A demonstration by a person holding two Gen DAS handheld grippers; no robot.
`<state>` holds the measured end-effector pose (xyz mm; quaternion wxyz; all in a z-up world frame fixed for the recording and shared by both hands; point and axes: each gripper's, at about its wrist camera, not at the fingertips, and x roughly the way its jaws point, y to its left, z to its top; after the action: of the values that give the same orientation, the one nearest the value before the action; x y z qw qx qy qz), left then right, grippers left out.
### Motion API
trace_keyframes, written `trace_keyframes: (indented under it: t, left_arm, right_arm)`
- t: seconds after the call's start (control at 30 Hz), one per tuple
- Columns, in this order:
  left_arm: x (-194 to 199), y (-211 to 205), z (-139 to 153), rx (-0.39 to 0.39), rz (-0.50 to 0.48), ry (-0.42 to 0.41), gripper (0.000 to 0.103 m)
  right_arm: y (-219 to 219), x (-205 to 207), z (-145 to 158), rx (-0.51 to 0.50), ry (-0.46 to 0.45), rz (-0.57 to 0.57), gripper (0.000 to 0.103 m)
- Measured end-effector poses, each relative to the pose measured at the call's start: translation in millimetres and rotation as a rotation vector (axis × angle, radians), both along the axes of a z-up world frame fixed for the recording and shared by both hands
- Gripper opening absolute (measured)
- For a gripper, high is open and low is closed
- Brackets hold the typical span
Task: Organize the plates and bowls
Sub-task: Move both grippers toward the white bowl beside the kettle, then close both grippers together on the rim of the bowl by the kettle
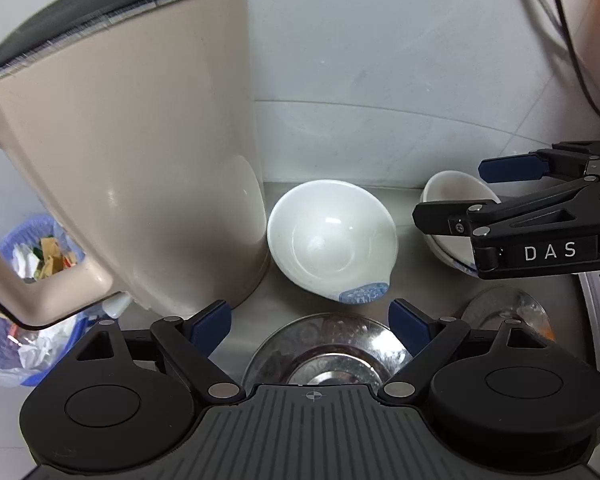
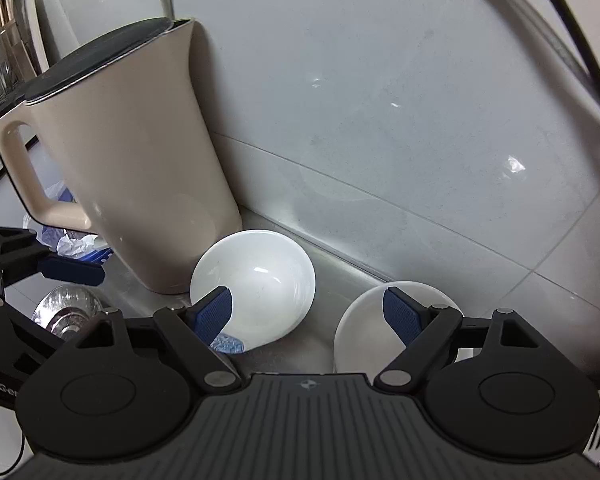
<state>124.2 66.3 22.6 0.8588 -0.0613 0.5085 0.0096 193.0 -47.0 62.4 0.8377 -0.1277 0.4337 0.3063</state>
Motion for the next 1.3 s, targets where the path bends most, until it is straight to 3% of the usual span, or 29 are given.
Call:
trace_keyframes:
  t: [0.4, 0.53, 1.0, 1.17, 1.3]
  left_arm:
    - [25.0, 18.2, -31.4, -0.105, 0.141, 0.026, 0.103]
    - [29.1, 23.4, -39.2, -0.133, 0.175, 0.036, 0.103]
    - [46.8, 18.8, -65.4, -0.165, 0.225, 0.082, 0.103]
    - [48.0, 16.3, -67.5, -0.177, 0.223, 0.093, 0.103]
    - [52.5, 14.6, -71.4, -0.186, 0.217, 0.094, 0.103]
  right_arm:
    - [12.9, 29.3, -24.4, 0.045, 0.07, 0.022, 0.076]
    - [18.1, 37.8, -33.1, 0.033, 0.097, 0.033, 0.066]
    - [24.6, 50.9, -55.4, -0.014, 0.124, 0.037, 0.062]
    - [24.1, 51.2, -62.9, -0.037, 0.126, 0.026, 0.054]
    - [26.5, 46.4, -67.7, -0.039, 0.134, 0.02, 0.038]
